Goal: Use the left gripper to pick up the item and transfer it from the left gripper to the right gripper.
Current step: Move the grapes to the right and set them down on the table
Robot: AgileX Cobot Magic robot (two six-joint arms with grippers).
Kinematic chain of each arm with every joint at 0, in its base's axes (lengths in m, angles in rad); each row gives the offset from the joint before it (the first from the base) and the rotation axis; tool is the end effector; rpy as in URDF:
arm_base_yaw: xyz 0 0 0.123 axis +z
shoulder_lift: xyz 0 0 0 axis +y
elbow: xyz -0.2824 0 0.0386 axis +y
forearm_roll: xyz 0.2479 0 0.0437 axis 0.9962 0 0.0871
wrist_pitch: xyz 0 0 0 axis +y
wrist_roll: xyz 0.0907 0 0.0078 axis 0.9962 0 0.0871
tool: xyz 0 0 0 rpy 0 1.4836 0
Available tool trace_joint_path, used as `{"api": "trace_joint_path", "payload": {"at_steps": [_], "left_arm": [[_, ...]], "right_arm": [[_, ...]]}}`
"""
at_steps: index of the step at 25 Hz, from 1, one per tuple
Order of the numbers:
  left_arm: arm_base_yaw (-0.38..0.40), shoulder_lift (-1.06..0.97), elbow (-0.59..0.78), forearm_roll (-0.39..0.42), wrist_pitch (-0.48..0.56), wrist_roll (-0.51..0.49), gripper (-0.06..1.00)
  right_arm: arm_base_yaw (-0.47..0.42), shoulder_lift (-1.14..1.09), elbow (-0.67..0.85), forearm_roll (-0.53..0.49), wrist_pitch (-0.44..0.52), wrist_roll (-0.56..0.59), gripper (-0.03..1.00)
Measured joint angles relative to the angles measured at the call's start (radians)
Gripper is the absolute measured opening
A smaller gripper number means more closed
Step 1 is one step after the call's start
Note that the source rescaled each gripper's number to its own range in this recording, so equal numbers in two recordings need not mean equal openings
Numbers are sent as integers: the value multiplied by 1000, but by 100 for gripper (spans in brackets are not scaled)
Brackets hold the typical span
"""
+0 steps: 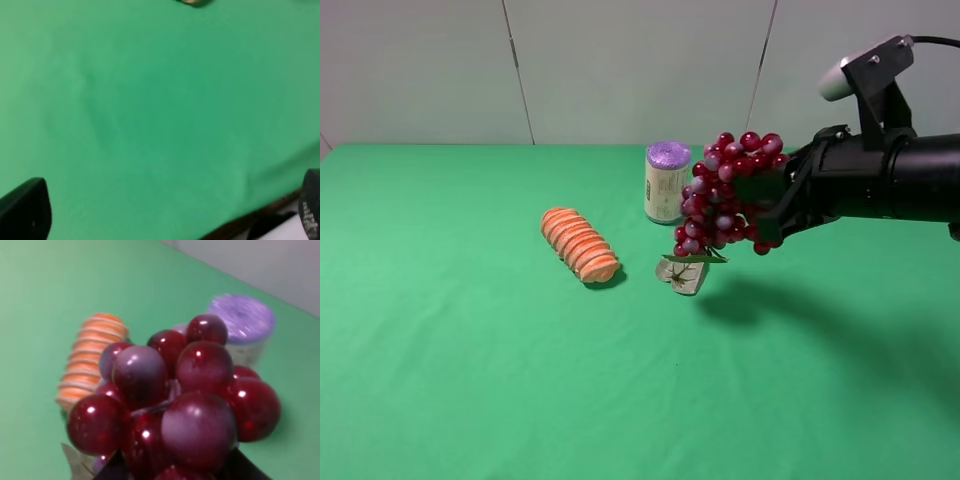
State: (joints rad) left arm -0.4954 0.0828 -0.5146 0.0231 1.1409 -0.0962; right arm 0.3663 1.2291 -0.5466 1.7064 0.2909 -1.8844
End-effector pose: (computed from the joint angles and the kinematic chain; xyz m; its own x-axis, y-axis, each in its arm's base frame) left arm 0.0031 0.0005 0.2751 -0.5503 0.1991 -0.8108 0.4142 0.9083 -0.0581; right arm 0.2109 0.1087 0.2336 -0.3872 -0.3244 -0.8631 -0.6448 0.7644 0.0019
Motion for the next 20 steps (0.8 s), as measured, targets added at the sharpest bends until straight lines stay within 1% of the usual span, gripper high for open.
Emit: {"api": "trace_joint_path", "payload": {"at_steps": [4,8,14,17,20], "left_arm": [[142,0,0,0,0,0,100],[285,-12,0,0,-1,0,100],[487,-86,0,0,2,0,100],[554,-86,0,0,4,0,100],[576,-86,0,0,4,0,100]], "right_arm": [[0,0,0,-40,-65,55,0],[0,0,0,-93,-105,87,0],[0,0,0,-149,-143,94,0],[0,0,0,-158,-155,94,0],[0,0,0,-158,-160,94,0]]}}
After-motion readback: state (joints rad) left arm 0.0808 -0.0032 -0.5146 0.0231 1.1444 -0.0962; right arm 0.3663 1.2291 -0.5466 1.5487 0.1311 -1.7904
